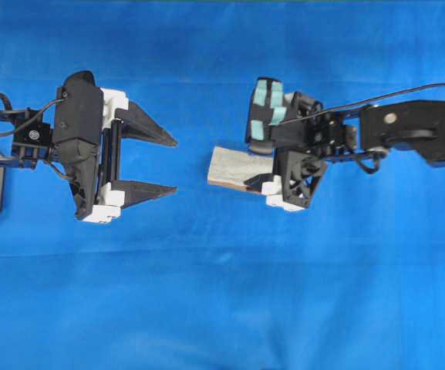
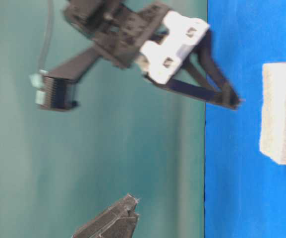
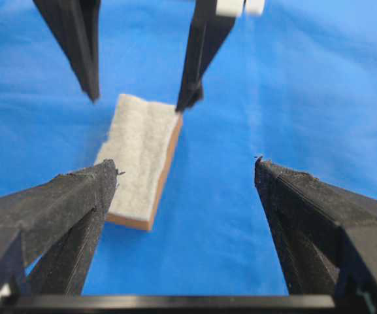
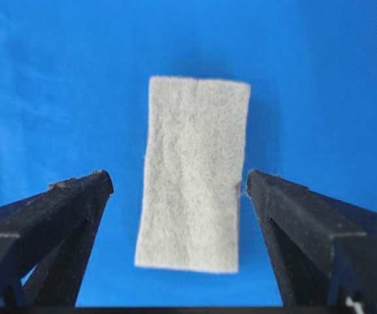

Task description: Hand over the sponge with the left arm and wipe it with the right arm.

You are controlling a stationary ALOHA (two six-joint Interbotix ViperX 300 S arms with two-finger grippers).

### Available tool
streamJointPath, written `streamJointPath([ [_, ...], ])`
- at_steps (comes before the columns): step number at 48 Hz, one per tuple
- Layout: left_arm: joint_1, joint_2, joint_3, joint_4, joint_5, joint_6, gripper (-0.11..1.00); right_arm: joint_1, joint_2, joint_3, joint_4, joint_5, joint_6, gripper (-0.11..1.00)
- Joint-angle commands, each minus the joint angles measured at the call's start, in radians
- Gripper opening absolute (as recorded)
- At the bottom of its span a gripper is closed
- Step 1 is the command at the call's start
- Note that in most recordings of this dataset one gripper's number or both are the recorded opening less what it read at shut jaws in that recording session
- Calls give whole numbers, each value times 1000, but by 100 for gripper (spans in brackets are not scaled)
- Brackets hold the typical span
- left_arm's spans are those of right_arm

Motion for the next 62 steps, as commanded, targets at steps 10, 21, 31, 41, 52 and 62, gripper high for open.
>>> streamJointPath([
  [10, -3, -12, -9, 0, -3, 3, 82, 25, -176, 25, -20, 18, 2, 76],
  [21, -3, -60, 14, 0, -3, 0, 82, 29, -310, 126, -20, -15, 8, 76],
  [31, -3, -175, 67, 0, -3, -8, 82, 29, -476, 233, -20, -81, 9, 76],
  [41, -3, -330, 126, 0, 21, -8, 82, 29, -683, 327, -20, -81, 9, 76],
  [52, -3, -518, 175, 2, 143, 0, 82, 29, -888, 443, -20, -67, 8, 76],
  [62, -3, -707, 261, 2, 183, 0, 82, 29, -1048, 554, -18, -43, 9, 76],
])
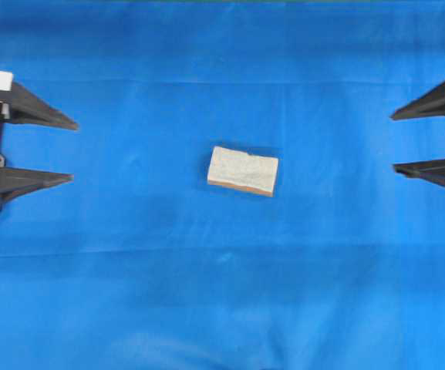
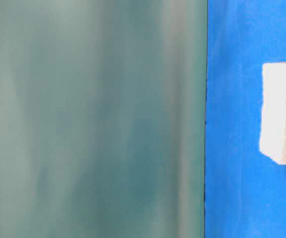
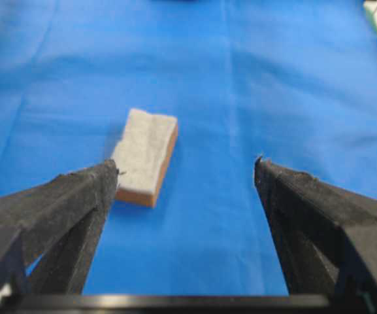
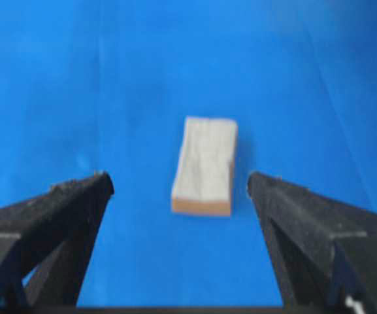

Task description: Hand over the sponge with the left arm and wipe it with the right arm.

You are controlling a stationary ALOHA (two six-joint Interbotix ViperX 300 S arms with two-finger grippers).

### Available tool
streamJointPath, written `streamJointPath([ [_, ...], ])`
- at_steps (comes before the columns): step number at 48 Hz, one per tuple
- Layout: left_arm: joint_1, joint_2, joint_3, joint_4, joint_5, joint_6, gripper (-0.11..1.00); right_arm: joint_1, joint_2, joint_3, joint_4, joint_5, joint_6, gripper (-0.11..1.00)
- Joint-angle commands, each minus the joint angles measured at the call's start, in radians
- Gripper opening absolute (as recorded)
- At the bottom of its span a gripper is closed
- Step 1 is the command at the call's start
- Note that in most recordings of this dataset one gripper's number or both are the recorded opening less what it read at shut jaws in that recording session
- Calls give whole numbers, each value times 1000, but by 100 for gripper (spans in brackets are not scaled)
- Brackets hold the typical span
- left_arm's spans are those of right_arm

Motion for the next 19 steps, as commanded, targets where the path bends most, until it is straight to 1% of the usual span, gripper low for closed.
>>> streamJointPath([
  [1, -3, -84, 31, 0, 3, 0, 82, 0, -49, 21, -2, 3, 0, 76],
  [11, -3, -221, 129, 2, 35, 2, 82, -5, -106, 106, 2, 15, 5, 76],
  [19, -3, -245, 158, 2, 67, 0, 82, -21, -104, 138, 9, -12, 11, 76],
])
